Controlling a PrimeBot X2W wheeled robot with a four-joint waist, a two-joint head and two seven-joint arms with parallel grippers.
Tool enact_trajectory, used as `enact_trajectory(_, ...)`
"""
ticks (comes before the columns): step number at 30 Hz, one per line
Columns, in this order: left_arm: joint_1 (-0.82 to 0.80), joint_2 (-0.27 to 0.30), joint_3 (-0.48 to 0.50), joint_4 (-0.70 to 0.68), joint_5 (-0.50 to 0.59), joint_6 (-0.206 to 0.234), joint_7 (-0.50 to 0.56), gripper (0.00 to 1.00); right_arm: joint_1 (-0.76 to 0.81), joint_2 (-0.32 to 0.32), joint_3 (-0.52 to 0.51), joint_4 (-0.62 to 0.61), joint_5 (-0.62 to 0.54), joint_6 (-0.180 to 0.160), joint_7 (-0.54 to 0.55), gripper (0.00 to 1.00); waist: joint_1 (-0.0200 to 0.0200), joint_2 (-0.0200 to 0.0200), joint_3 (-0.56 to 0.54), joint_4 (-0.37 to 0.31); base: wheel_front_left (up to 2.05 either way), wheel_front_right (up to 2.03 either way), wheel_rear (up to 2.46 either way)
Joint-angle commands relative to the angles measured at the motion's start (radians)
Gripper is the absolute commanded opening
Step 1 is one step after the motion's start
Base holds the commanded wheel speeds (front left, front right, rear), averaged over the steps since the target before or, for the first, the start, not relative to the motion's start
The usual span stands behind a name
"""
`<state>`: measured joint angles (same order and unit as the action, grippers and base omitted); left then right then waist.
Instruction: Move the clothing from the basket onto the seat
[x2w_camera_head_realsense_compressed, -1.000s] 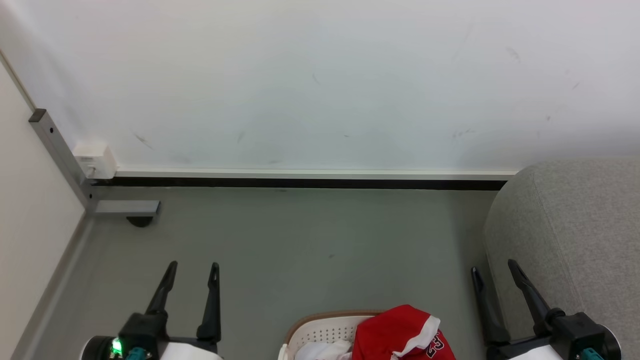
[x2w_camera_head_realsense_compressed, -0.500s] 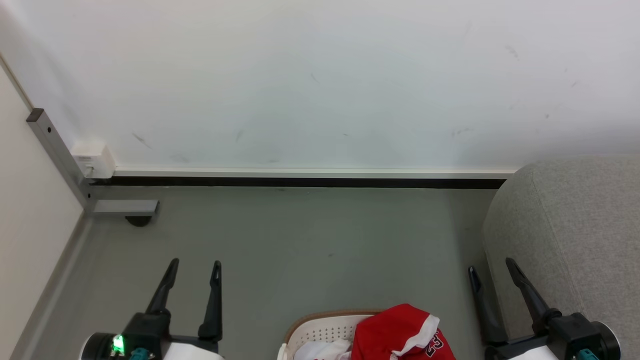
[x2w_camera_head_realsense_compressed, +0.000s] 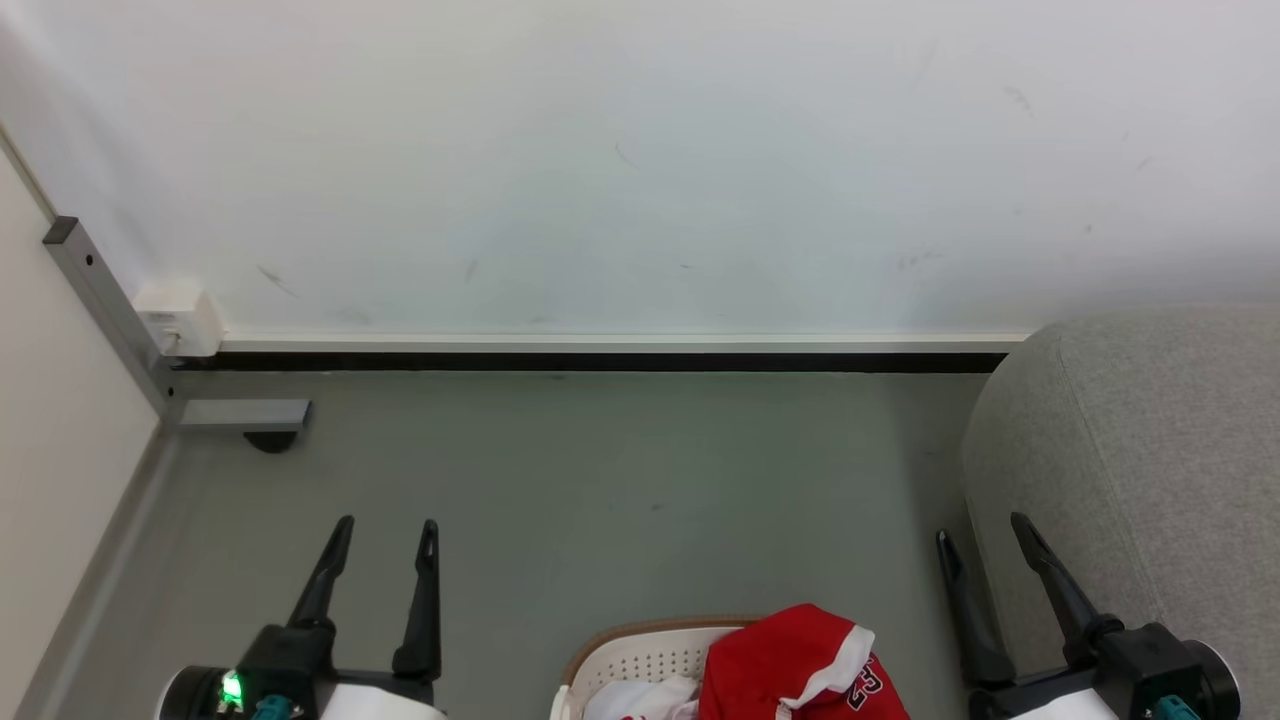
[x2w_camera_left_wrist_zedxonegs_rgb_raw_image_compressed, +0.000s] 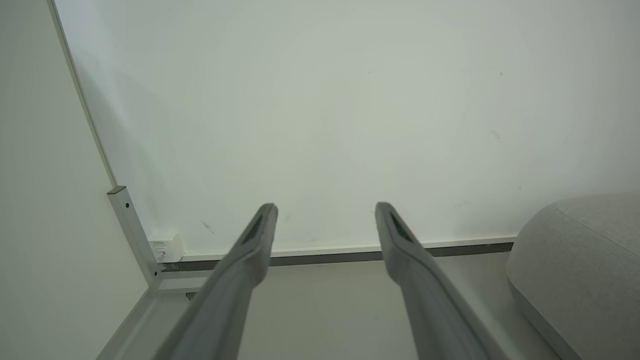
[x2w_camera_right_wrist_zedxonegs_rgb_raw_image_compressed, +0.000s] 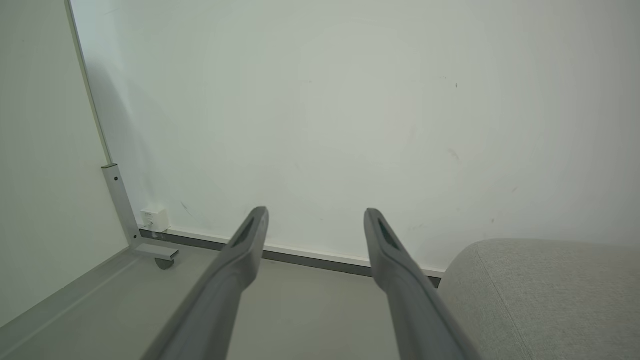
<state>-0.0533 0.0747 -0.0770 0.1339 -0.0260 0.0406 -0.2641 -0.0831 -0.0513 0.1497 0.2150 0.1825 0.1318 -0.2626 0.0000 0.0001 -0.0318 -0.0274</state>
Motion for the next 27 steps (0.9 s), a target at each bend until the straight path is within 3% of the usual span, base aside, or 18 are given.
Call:
enact_trajectory(1,0.005,0.0,0.003,0.001,-0.007,0.0,-0.001,1.0,-0.016,0.0,-0.001,-0.004,0.005,-0.002,-0.003,1.0,0.0,-0.0001,0.001,-0.002,0.0,0.0,0.0)
enact_trajectory(14,-0.011,-0.013,0.01,-0.001,-0.029,-0.02,-0.001,1.0,-0.032,-0.001,-0.008,-0.011,0.011,-0.002,-0.003,1.0,0.0,-0.0001,0.031,-0.049,0.0,0.0,0.0)
enact_trajectory(27,-0.066,-0.018,0.004,0.003,-0.015,-0.063,-0.001,1.0,-0.081,-0.001,-0.048,-0.053,0.03,-0.002,-0.002,1.0,0.0,-0.0001,0.149,-0.152,0.0,0.0,0.0)
